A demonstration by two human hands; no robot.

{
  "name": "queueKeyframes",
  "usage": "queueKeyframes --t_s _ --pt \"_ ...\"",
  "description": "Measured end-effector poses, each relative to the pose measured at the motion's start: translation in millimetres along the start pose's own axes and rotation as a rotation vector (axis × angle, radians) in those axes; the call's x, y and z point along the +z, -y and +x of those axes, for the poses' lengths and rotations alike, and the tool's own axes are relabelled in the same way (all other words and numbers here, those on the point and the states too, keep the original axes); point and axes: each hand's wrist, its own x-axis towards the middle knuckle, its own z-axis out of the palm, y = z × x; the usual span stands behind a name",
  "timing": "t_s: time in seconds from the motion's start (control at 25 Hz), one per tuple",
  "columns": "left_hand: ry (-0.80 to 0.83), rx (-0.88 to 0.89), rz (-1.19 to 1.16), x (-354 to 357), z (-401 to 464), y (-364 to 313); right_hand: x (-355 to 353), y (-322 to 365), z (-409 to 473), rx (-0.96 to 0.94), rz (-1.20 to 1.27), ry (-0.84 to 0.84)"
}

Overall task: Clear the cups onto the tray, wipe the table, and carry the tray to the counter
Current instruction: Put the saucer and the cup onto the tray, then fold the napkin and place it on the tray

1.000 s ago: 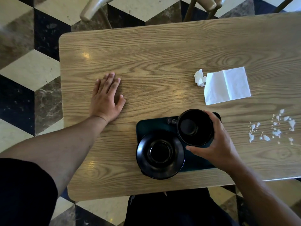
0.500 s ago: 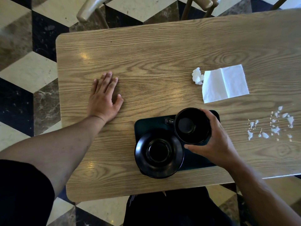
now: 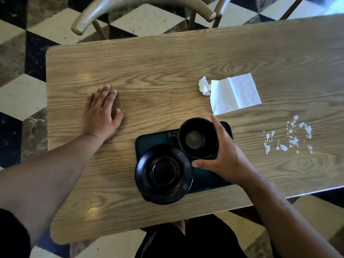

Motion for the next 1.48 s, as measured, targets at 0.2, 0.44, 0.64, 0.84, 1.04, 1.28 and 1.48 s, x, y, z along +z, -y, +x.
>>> queueKeyframes --t_s 0.2,0.44,0.64,0.84,1.04,1.28,1.48 --pt "0.046 -0.051 0.084 -9 8 -15 -12 -4 -11 -0.018 0.0 -0.004" --pt "0.093 0.128 -0.042 -4 32 -96 -46 -30 -10 0.082 0.176 -0.485" --pt "0.115 0.161 0.002 30 44 -126 -80 -63 21 0.187 0.063 -0.641" --pt "0.106 0.138 0.001 37 45 -124 -82 -74 63 0.177 0.001 -0.594" --pt "0.075 0.162 0.019 36 45 -123 -71 -62 95 0.203 -0.056 -0.642" --pt "0.077 0.17 0.037 36 46 -123 -67 -67 106 0.222 -0.089 -0.645" --pt "0.08 0.173 0.033 36 45 -122 -69 -68 110 0.212 -0.051 -0.655"
